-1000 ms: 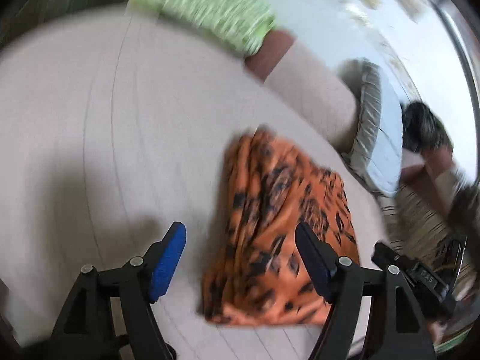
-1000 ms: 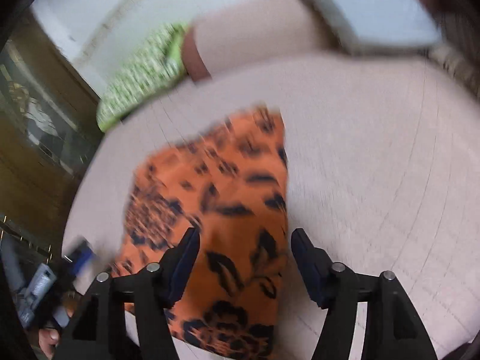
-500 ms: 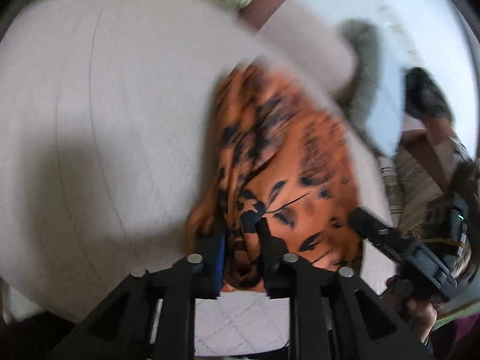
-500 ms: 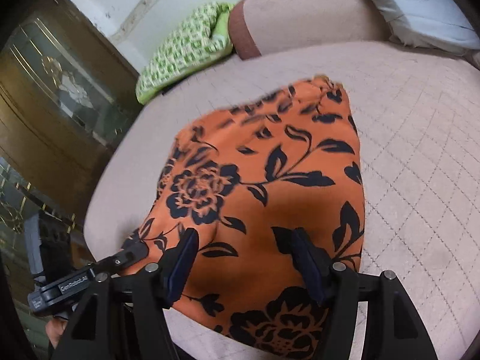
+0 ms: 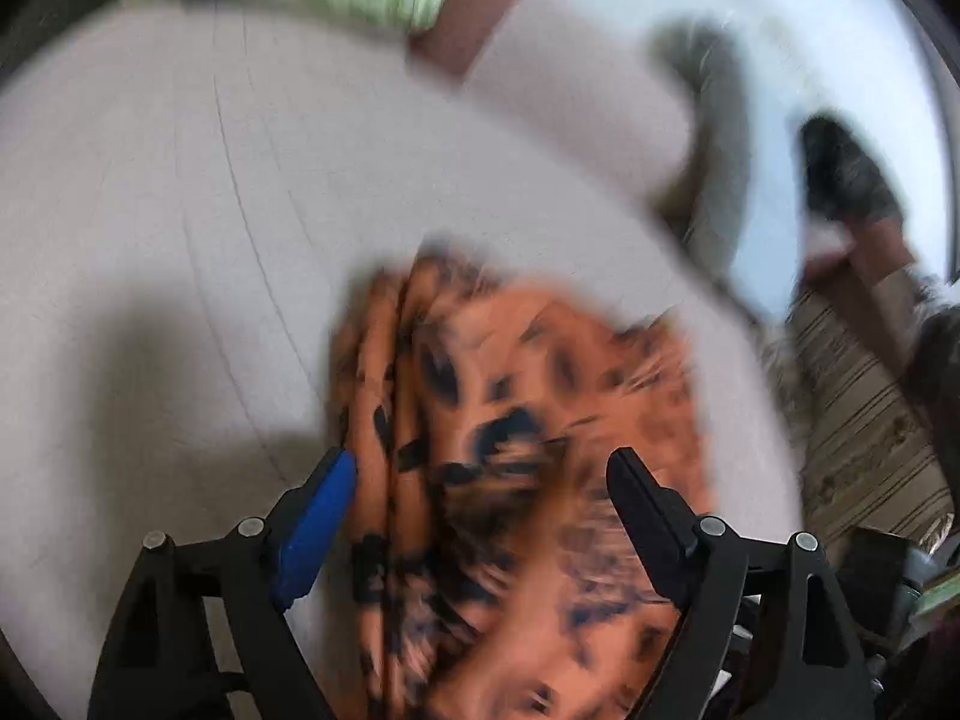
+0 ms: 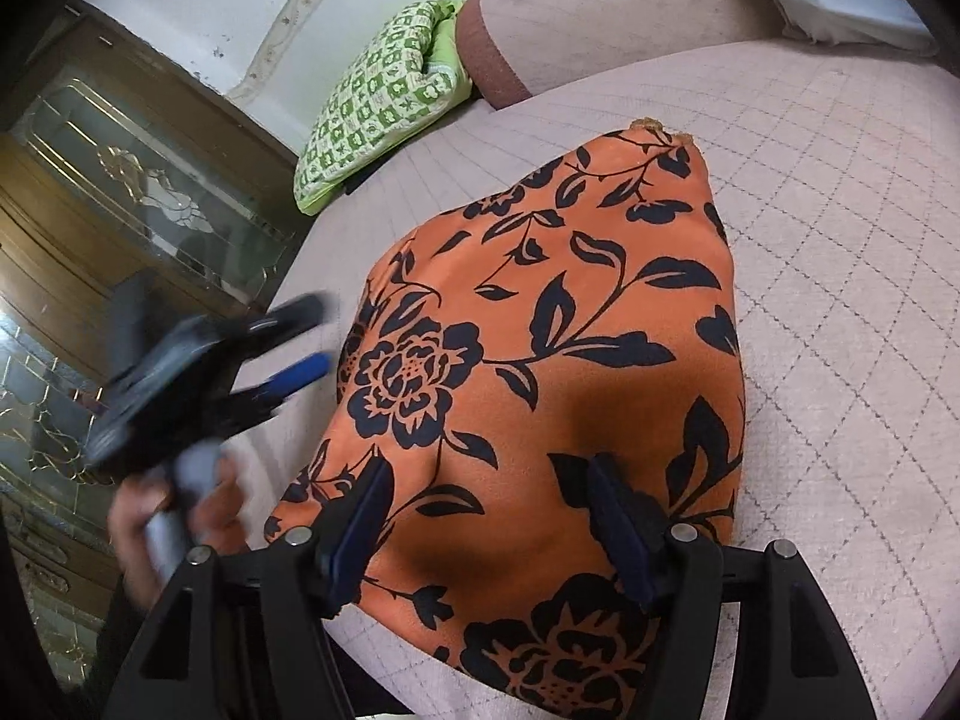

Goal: Fold small clothes

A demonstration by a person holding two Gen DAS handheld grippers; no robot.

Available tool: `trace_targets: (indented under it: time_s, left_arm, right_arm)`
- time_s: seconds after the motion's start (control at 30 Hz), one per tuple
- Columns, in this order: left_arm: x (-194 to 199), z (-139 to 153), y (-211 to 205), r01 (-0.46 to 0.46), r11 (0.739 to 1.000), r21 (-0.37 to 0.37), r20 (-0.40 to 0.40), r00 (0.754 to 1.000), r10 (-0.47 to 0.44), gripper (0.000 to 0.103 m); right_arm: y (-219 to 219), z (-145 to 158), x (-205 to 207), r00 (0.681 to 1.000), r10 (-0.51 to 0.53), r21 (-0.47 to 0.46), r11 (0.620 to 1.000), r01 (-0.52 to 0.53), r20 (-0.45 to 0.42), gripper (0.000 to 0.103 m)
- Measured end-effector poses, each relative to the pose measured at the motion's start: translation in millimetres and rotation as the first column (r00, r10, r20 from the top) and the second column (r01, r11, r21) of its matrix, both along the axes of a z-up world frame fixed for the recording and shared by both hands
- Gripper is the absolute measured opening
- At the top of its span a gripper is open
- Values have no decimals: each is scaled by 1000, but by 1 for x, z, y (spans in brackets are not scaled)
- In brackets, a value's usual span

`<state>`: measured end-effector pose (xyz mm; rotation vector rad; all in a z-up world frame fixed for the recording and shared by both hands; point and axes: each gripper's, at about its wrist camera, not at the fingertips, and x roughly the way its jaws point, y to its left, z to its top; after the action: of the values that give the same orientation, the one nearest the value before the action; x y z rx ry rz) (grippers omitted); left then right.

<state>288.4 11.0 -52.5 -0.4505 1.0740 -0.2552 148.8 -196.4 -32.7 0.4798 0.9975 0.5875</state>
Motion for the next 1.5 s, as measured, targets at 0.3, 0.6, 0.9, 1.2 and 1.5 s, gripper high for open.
trace_targets:
  time_s: [0.3, 0.6, 0.9, 1.2, 1.5]
  left_arm:
    - [-2, -23, 7, -49, 998, -48, -22, 999, 48, 42]
    - [-57, 29, 21, -64, 996, -65, 120, 990, 72, 77]
    - [-48, -6, -3, 7, 997, 72, 41, 999, -10, 66]
    - [-67, 30, -37, 53, 977, 208, 175, 980, -91, 27]
    - [-58, 5, -59, 34, 964, 265, 80, 995, -58, 42]
  right_arm:
    - [3, -4, 2, 1000, 24, 13, 1000, -24, -6, 70]
    - [-50, 17, -3, 993, -119, 140, 983, 118, 1, 75]
    - [-57, -59, 55, 953, -102, 277, 943, 184, -286, 76]
    - [-27, -1, 45, 997, 9, 71, 997, -3, -81, 35]
    - [-52, -28, 50, 983, -30, 59, 997, 42, -181, 52]
